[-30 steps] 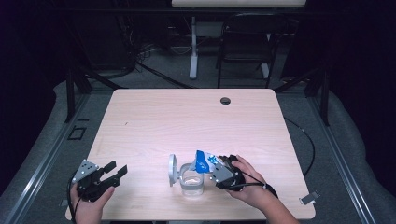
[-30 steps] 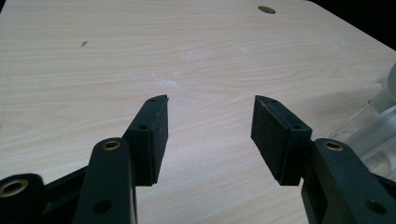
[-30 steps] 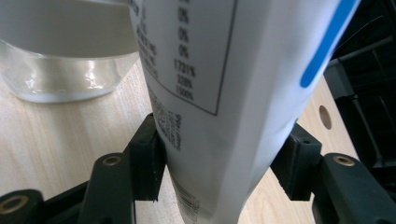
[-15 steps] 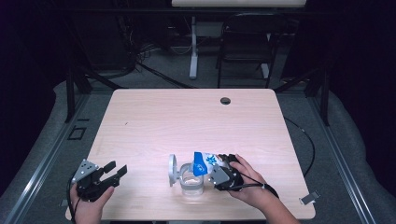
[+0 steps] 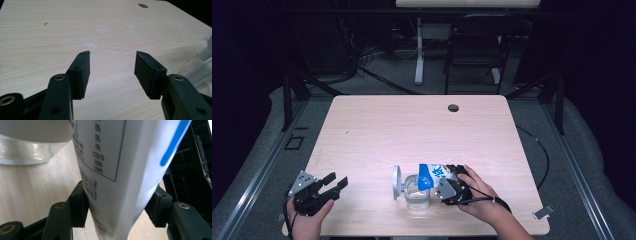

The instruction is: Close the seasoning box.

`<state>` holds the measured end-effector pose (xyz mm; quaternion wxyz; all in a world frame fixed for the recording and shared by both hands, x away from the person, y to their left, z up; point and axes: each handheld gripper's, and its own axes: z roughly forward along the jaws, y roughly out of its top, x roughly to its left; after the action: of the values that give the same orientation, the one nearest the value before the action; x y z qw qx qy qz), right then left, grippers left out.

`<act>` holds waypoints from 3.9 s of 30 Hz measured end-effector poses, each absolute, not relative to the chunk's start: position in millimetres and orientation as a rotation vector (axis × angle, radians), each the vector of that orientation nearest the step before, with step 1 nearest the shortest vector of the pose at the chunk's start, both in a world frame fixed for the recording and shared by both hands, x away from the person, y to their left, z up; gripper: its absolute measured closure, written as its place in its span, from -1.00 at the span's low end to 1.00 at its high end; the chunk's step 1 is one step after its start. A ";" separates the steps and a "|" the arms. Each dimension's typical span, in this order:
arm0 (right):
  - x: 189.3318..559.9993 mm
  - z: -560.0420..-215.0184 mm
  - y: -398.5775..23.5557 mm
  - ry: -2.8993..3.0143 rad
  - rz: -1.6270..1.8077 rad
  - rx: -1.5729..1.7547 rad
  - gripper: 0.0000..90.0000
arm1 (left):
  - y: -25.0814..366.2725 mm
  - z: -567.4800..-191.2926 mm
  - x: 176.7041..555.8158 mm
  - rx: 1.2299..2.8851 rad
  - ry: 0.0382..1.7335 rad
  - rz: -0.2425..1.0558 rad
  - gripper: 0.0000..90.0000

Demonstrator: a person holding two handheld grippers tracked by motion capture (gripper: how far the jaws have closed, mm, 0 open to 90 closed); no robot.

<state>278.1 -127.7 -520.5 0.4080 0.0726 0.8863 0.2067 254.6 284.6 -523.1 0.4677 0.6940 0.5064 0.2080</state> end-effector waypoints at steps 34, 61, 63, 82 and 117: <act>278.7 -522.6 -137.2 2.207 0.359 0.101 -0.04 | 284.1 -525.9 255.9 1.708 1.249 0.504 0.04; 277.0 -516.4 -132.4 2.161 0.277 0.017 -0.03 | 285.8 -526.4 256.1 1.706 1.253 0.499 0.04; 276.3 -515.9 -131.7 2.156 0.266 0.012 -0.03 | 286.1 -526.1 256.1 1.703 1.254 0.500 0.04; 276.7 -513.8 -128.7 2.140 0.231 -0.032 -0.03 | 287.3 -526.1 256.0 1.700 1.257 0.503 0.04; 276.6 -507.0 -126.8 2.139 0.150 -0.099 -0.03 | 287.3 -526.8 256.2 1.702 1.258 0.502 0.04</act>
<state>276.6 -126.8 -507.0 0.4774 -0.0405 0.8756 0.0615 256.2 287.3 -526.8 0.4647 0.6927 0.5122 0.2046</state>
